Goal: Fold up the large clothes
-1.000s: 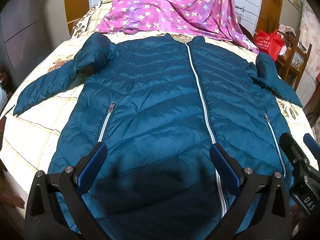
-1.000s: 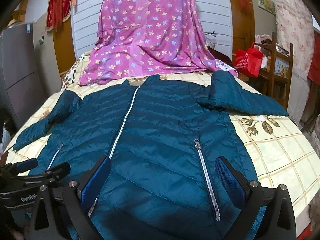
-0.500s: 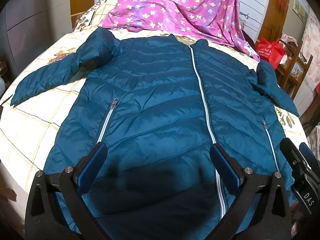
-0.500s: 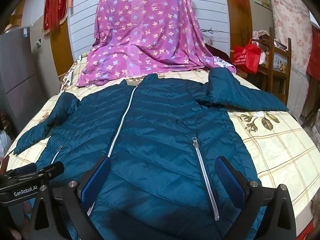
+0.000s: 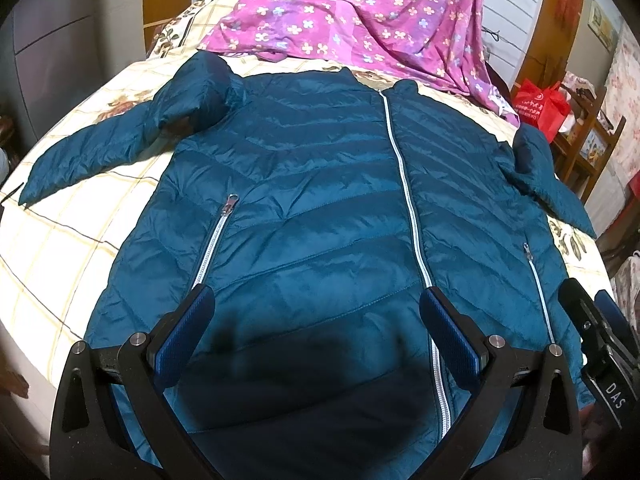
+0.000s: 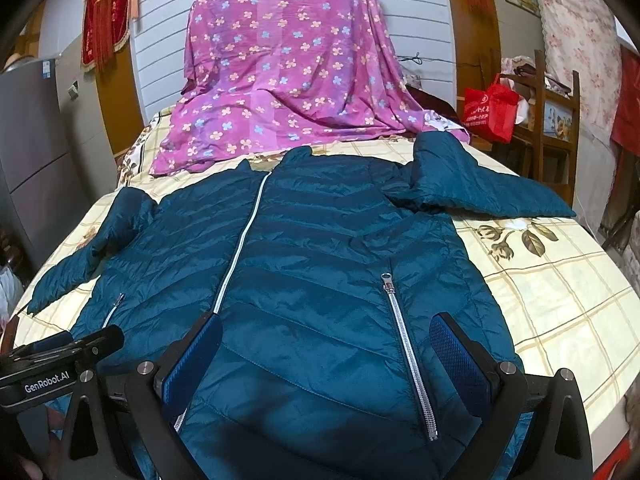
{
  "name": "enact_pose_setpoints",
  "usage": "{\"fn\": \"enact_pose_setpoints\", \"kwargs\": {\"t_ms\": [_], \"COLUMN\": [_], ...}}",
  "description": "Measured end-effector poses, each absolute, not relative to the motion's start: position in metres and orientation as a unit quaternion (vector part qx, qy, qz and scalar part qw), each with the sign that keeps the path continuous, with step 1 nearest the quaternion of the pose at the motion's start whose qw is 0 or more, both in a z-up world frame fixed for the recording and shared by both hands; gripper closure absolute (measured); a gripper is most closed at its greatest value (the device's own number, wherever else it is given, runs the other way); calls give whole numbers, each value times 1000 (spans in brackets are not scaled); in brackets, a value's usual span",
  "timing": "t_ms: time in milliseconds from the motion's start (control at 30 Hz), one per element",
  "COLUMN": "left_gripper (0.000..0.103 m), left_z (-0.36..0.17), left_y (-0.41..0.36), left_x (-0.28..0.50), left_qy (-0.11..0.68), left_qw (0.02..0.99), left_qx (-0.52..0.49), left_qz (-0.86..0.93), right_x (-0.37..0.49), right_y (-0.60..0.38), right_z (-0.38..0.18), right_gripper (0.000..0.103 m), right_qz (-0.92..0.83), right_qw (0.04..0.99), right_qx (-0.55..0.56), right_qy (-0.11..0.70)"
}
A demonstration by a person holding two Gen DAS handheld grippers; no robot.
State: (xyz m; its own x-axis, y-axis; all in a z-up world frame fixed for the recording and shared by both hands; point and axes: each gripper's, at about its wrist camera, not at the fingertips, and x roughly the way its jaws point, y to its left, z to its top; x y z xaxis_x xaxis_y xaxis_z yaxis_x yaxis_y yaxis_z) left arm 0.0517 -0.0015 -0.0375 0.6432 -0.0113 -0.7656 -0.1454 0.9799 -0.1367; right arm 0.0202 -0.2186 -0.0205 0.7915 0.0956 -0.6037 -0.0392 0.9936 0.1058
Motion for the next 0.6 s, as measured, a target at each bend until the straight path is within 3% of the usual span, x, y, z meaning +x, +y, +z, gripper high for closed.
{"fn": "enact_pose_setpoints", "kwargs": {"t_ms": [600], "left_gripper": [0], "left_z": [-36], "left_y": [-2], "left_x": [51], "left_qy": [416], "left_qw": [903], "left_qx": [-95], "left_qz": [42], "right_x": [21], "right_y": [-222], "right_z": [-22], "right_gripper": [0], "right_qz": [27], "right_qw": [945], "right_qx": [52], "right_qy": [322]}}
